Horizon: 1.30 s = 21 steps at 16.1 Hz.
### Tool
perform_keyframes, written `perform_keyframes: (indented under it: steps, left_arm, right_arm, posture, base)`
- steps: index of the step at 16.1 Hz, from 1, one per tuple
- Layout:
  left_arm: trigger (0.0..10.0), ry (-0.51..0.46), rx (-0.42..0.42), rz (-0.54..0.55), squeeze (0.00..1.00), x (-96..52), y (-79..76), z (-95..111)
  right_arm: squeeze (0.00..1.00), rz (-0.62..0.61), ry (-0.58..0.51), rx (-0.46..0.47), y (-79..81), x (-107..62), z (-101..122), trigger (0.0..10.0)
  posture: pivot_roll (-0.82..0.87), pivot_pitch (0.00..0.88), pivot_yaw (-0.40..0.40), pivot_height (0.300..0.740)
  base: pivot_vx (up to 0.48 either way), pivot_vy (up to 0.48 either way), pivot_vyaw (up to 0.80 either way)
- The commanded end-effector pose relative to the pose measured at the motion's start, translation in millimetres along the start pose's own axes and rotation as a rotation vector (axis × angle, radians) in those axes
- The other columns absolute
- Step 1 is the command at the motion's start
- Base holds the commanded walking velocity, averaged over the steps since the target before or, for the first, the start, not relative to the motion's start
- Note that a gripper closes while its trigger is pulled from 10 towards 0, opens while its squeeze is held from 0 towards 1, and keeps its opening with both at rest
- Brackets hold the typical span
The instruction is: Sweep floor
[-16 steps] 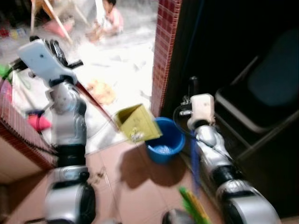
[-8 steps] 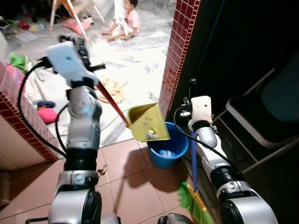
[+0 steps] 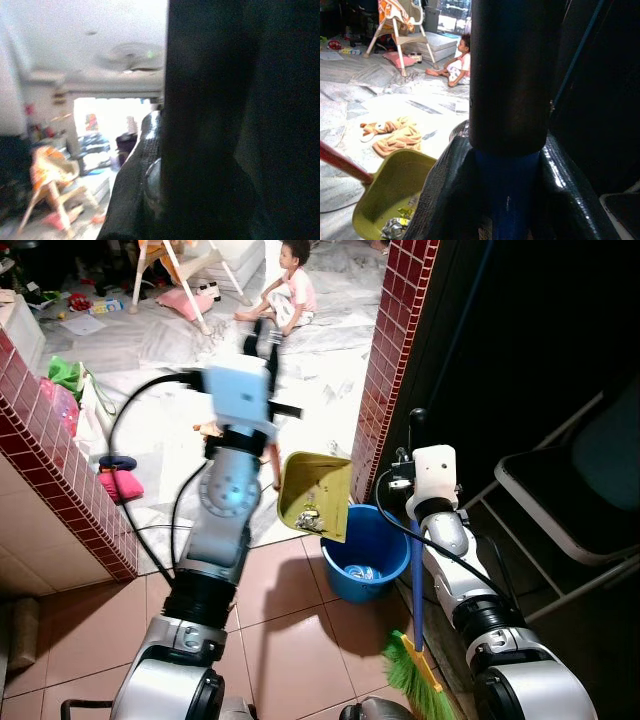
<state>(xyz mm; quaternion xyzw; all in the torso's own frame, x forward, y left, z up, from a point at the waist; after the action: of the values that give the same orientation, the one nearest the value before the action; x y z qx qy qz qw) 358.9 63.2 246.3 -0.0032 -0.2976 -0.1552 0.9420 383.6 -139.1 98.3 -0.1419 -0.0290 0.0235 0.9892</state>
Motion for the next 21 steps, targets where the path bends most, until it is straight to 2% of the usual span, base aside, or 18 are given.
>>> perform_keyframes:
  steps: [1, 2, 4, 5, 7, 9, 12, 13, 14, 15, 16, 17, 18, 20, 21]
  left_arm:
    - [10.0, 0.008, 0.022, -0.109, 0.00, -3.9, -19.4, -4]
    - [10.0, 0.010, 0.027, -0.136, 0.00, -5.3, -23.8, -5]
    - [10.0, 0.055, 0.092, -0.500, 0.00, -31.8, -74.3, -23]
    - [10.0, 0.079, 0.111, -0.592, 0.00, -41.6, -84.8, -30]
    - [10.0, 0.098, 0.135, -0.654, 0.00, -50.9, -91.2, -37]
    - [10.0, 0.095, 0.147, -0.654, 0.00, -48.5, -87.5, -37]
    - [10.0, 0.039, 0.150, -0.529, 0.00, -27.9, -67.9, -24]
    - [10.0, 0.015, 0.122, -0.445, 0.00, -15.6, -55.4, -15]
    - [10.0, -0.015, 0.074, -0.326, 0.00, -0.6, -36.3, -3]
    - [10.0, -0.025, 0.031, -0.255, 0.00, 7.0, -25.5, 3]
    - [10.0, -0.040, -0.013, -0.191, 0.00, 13.5, -14.9, 9]
    - [10.0, -0.053, -0.021, -0.153, 0.00, 18.3, -7.2, 14]
    - [10.0, -0.073, -0.091, -0.055, 0.00, 26.7, 9.5, 24]
    - [10.0, -0.112, -0.122, 0.032, 0.00, 34.2, 28.9, 39]
    - [10.0, -0.129, -0.140, 0.099, 0.00, 37.1, 44.9, 48]
  right_arm:
    - [0.00, -0.007, -0.047, 0.007, -1.8, 3.8, 11, 10.0]
    - [0.00, -0.007, -0.047, 0.007, -1.7, 3.8, 11, 10.0]
    - [0.00, -0.007, -0.053, 0.010, -0.9, 3.4, 12, 10.0]
    - [0.00, -0.007, -0.054, 0.010, -0.8, 3.4, 12, 10.0]
    - [0.00, -0.007, -0.058, 0.010, -0.9, 3.3, 13, 10.0]
    - [0.00, -0.008, -0.060, 0.011, -0.7, 3.5, 14, 10.0]
    - [0.00, -0.004, -0.063, 0.010, -0.1, 4.1, 14, 10.0]
    - [0.00, -0.003, -0.064, 0.009, 0.3, 4.3, 15, 10.0]
    - [0.00, -0.004, -0.066, 0.009, 1.1, 4.6, 15, 10.0]
    - [0.00, -0.004, -0.066, 0.010, 1.5, 4.6, 16, 10.0]
    - [0.00, -0.005, -0.065, 0.012, 1.8, 4.7, 16, 10.0]
    - [0.00, -0.006, -0.066, 0.013, 1.9, 4.7, 16, 10.0]
    - [0.00, -0.005, -0.065, 0.013, 1.9, 4.8, 16, 10.0]
    - [0.00, -0.002, -0.067, 0.011, 1.2, 5.5, 16, 10.0]
    - [0.00, 0.002, -0.067, 0.009, 1.3, 6.2, 17, 10.0]
  posture:
    - [-0.03, 0.000, -0.002, 0.740]
    - [-0.03, 0.000, -0.002, 0.740]
    - [-0.03, 0.000, 0.004, 0.740]
    - [-0.03, 0.000, 0.004, 0.740]
    - [-0.03, 0.000, 0.004, 0.740]
    - [-0.03, 0.000, 0.005, 0.740]
    - [-0.03, 0.000, 0.000, 0.740]
    - [-0.03, 0.000, 0.000, 0.740]
    - [-0.02, 0.000, 0.004, 0.740]
    - [-0.02, 0.000, 0.003, 0.740]
    - [-0.02, 0.000, 0.002, 0.740]
    - [-0.02, 0.000, 0.001, 0.740]
    - [-0.02, 0.000, 0.001, 0.740]
    - [-0.02, 0.000, -0.011, 0.740]
    - [-0.02, 0.000, -0.014, 0.740]
  base:
    - [0.000, 0.000, 0.00]
    - [0.000, 0.000, 0.00]
    - [0.000, 0.000, 0.00]
    - [0.000, 0.000, 0.00]
    - [0.000, 0.000, 0.00]
    - [0.000, 0.000, 0.00]
    - [0.000, 0.000, 0.00]
    - [0.000, 0.000, 0.00]
    - [0.000, 0.000, 0.00]
    - [0.000, 0.000, 0.00]
    - [0.000, 0.000, 0.00]
    - [0.000, 0.000, 0.00]
    - [0.000, 0.000, 0.00]
    - [0.000, 0.000, 0.00]
    - [0.000, 0.000, 0.00]
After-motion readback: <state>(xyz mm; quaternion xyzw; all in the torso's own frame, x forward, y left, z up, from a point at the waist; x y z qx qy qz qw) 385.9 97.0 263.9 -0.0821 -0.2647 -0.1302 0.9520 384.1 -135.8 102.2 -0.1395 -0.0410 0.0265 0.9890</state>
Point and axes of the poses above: a point about 5 cm out from each wrist's last joint towards the gripper, its own x axis pointing out of the wrist towards the gripper, its own z axis along the axis of the wrist's last joint, y = z × x, the point moved 4 cm from there along x, pointing out of the wrist towards the gripper, and after that the axes turned 6 degrees about -x, right-handed, at the moved point
